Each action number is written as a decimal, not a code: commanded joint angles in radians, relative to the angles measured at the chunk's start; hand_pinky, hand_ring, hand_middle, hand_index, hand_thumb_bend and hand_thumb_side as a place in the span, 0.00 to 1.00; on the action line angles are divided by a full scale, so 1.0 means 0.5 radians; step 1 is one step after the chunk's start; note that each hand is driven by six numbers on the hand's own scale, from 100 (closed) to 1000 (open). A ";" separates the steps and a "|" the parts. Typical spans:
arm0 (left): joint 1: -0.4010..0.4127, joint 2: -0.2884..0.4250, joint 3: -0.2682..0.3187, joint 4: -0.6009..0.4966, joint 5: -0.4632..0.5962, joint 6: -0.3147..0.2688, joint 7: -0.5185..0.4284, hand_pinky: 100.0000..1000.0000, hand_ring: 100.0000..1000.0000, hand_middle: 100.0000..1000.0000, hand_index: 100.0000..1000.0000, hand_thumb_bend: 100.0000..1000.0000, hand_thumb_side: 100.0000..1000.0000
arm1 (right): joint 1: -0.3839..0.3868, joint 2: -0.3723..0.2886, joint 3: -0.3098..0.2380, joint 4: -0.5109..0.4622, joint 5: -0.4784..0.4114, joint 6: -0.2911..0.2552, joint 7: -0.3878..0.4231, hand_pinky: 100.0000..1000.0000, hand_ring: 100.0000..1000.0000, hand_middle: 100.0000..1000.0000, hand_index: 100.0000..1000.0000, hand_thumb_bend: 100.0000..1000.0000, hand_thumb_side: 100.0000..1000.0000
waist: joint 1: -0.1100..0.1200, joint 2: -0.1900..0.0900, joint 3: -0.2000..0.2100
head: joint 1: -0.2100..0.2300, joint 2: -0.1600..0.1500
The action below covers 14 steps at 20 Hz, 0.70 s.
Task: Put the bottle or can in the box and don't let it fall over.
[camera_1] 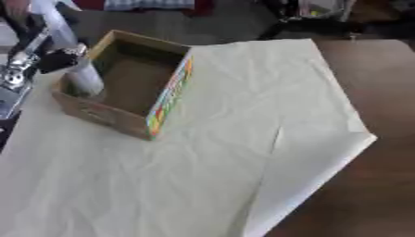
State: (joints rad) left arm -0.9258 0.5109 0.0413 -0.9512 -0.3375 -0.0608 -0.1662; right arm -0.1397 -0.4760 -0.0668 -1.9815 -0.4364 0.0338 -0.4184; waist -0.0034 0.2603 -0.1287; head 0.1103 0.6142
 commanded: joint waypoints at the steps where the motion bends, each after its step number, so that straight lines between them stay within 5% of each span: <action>1: -0.014 0.077 0.014 -0.053 0.037 0.001 -0.010 1.00 1.00 1.00 0.91 0.00 0.46 | -0.008 -0.037 -0.020 -0.037 -0.003 0.002 -0.005 0.96 1.00 0.95 0.72 0.00 0.50 | -0.003 -0.054 0.003 | -0.010 0.005; 4: 0.016 0.112 0.019 -0.146 0.056 -0.009 -0.018 1.00 1.00 1.00 0.91 0.00 0.41 | -0.002 -0.037 -0.023 -0.037 0.001 0.001 -0.007 0.96 1.00 0.95 0.72 0.00 0.50 | -0.001 -0.055 0.008 | -0.019 0.011; 8: 0.059 0.155 0.012 -0.258 0.054 0.008 -0.039 1.00 1.00 1.00 0.91 0.00 0.23 | 0.004 -0.039 -0.024 -0.037 0.002 0.001 -0.010 0.96 1.00 0.95 0.72 0.00 0.50 | 0.002 -0.061 0.021 | -0.036 0.015; 14: 0.114 0.189 0.018 -0.342 0.080 0.045 -0.083 1.00 1.00 1.00 0.91 0.00 0.30 | 0.016 -0.042 -0.028 -0.037 0.005 -0.004 -0.012 0.96 1.00 0.95 0.72 0.00 0.50 | -0.003 -0.068 0.031 | -0.052 0.021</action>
State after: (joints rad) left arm -0.8564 0.5647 0.0413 -1.0958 -0.3041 -0.0415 -0.2033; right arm -0.1297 -0.4761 -0.0676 -1.9815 -0.4364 0.0349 -0.4226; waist -0.0035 0.2528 -0.1143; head 0.0887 0.6228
